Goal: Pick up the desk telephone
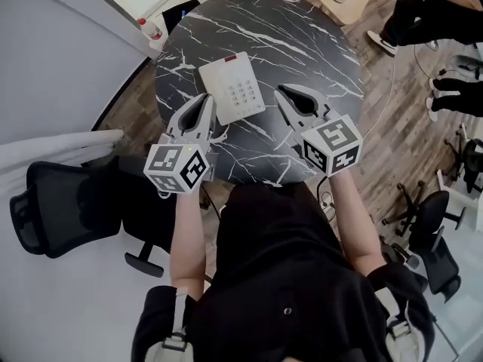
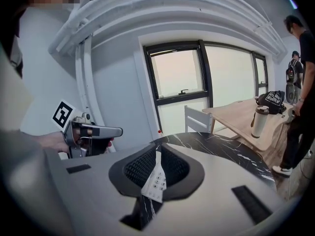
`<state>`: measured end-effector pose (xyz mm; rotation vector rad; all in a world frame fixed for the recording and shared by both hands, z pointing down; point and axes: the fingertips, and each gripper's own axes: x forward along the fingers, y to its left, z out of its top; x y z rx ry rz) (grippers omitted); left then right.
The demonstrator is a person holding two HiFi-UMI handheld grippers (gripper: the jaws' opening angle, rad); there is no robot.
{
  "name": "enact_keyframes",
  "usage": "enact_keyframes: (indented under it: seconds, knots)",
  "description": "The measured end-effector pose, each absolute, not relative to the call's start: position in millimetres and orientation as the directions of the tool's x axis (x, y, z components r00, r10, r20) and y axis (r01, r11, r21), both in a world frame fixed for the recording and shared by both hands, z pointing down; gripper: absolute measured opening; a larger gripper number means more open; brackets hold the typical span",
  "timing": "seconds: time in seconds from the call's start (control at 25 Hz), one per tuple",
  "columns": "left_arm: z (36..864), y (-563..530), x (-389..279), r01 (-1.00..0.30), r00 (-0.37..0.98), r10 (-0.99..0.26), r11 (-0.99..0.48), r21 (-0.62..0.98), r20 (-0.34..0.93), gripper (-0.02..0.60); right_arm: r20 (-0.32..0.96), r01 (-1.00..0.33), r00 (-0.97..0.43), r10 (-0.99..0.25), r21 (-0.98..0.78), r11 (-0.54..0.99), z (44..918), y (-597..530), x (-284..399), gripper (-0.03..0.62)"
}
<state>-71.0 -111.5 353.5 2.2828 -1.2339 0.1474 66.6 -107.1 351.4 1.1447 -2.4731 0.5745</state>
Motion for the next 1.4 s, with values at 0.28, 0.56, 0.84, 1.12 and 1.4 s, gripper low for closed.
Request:
enact_keyframes:
  seconds: [0.28, 0.56, 0.84, 1.12, 1.4]
  knots:
    - [383, -113, -75, -0.796, 0.585, -0.715, -0.419, 0.436, 0.382, 0.018, 0.524, -0.776, -0.606, -0.599, -0.222, 0.591, 377, -112, 58, 0.034]
    - [407, -113, -77, -0.807, 0.57, -0.701, -0.376, 0.456, 0.429, 0.053, 0.569, -0.758, -0.619, -0.542, -0.252, 0.602, 408, -120, 53, 0.041]
    - [440, -116, -78, -0.816, 0.554, -0.679, -0.329, 0.475, 0.481, 0.103, 0.619, -0.742, -0.626, -0.475, -0.286, 0.606, 445, -128, 50, 0.119]
    - [476, -119, -80, -0.822, 0.545, -0.642, -0.284, 0.493, 0.539, 0.166, 0.662, -0.742, -0.619, -0.422, -0.317, 0.591, 482, -135, 50, 0.16]
    - [507, -124, -80, -0.821, 0.546, -0.608, -0.25, 0.514, 0.576, 0.23, 0.691, -0.736, -0.621, -0.372, -0.349, 0.581, 513, -141, 49, 0.193]
